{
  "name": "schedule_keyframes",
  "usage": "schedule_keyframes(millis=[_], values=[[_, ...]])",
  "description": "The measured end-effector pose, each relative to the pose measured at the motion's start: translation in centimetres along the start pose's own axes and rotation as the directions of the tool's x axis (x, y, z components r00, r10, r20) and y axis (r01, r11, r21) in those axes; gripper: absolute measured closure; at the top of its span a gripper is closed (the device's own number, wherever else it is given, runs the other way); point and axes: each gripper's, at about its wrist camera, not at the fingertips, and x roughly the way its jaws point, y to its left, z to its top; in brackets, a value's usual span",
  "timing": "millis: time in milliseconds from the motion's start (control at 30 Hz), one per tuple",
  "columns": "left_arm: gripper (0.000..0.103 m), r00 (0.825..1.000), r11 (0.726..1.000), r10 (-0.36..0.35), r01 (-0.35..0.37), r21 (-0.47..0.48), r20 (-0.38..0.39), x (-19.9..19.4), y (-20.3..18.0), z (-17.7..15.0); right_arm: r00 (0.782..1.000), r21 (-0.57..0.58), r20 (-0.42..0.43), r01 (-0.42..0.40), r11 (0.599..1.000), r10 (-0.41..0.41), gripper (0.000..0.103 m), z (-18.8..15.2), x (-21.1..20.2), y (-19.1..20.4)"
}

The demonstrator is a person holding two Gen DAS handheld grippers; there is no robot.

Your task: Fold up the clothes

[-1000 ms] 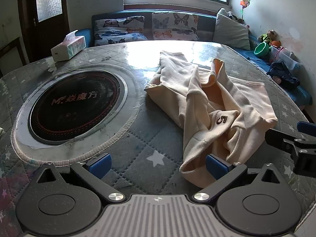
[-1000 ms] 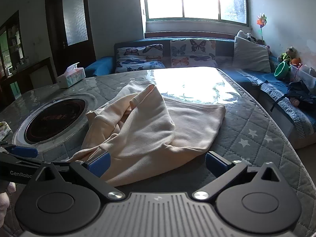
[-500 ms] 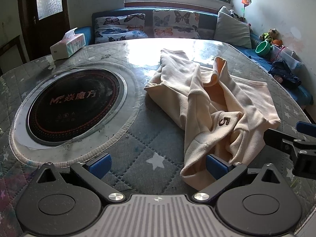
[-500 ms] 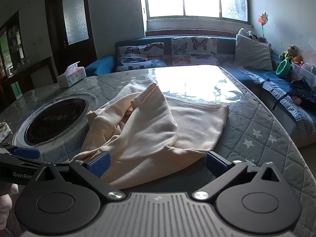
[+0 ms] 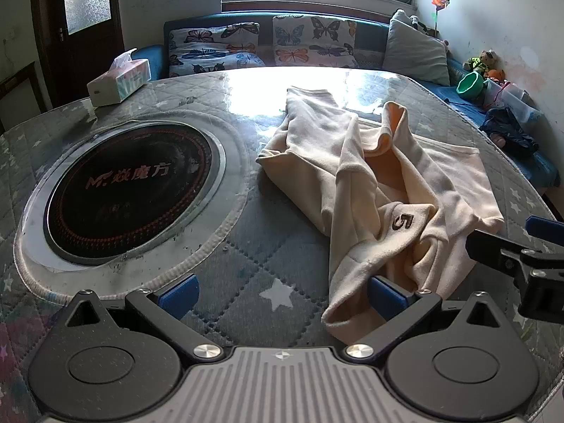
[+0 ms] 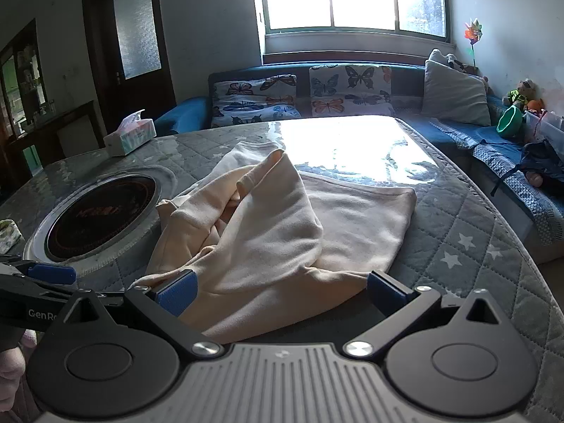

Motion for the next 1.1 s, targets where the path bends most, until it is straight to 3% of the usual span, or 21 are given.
schedule_keyframes(millis=[1100], values=[[0.0,1.0,0.999,0.007,-0.007,0.034,0.01,1.4,-0.4,2.4,1.0,-0.004,-0.001,-0.027,1.0,0.027,0.0,1.8,1.9,-0.2]])
